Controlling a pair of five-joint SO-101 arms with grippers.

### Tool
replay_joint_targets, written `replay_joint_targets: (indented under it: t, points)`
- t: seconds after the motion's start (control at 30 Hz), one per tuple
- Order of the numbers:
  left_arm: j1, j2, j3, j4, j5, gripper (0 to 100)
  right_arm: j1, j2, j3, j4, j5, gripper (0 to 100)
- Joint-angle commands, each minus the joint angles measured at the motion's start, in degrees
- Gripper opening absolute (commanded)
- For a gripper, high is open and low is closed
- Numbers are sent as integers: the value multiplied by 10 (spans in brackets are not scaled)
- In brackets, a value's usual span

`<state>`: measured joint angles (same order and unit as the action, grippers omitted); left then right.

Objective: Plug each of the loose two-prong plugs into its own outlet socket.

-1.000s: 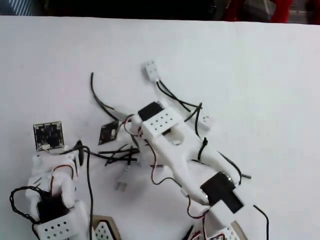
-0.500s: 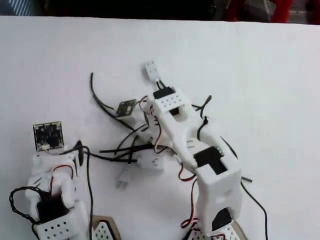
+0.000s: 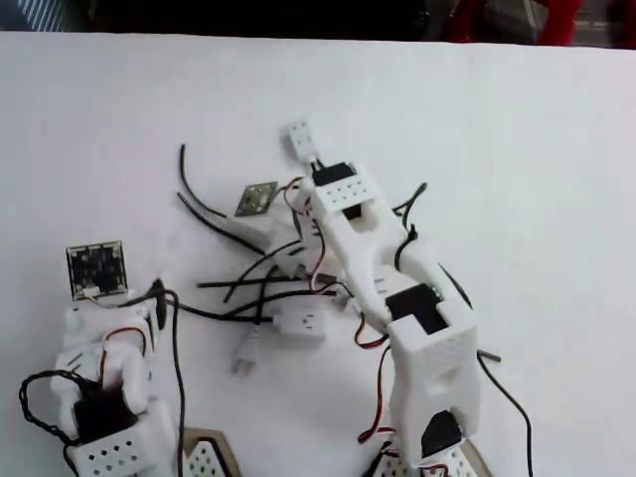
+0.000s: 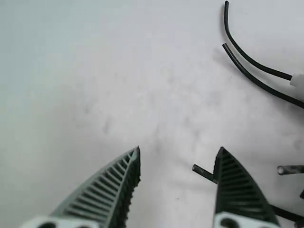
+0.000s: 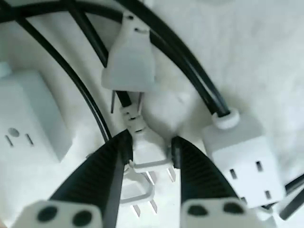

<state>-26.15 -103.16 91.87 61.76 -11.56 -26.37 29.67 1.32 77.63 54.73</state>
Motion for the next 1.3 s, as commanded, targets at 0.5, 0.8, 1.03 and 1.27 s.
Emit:
replay_joint_targets:
  t: [0.5,0.8,1.03,1.27]
  points:
    - [-4,-6,16,-40,4,258,126,-354,4,138,-1,18]
    - [-4,-6,17,-40,4,257,257,-456,4,167,-42,18]
    - [-4,-6,17,-40,4,257,279,-458,98,146,-45,18]
    - [-4,-6,17,-40,4,256,222,-458,271,77,4,156]
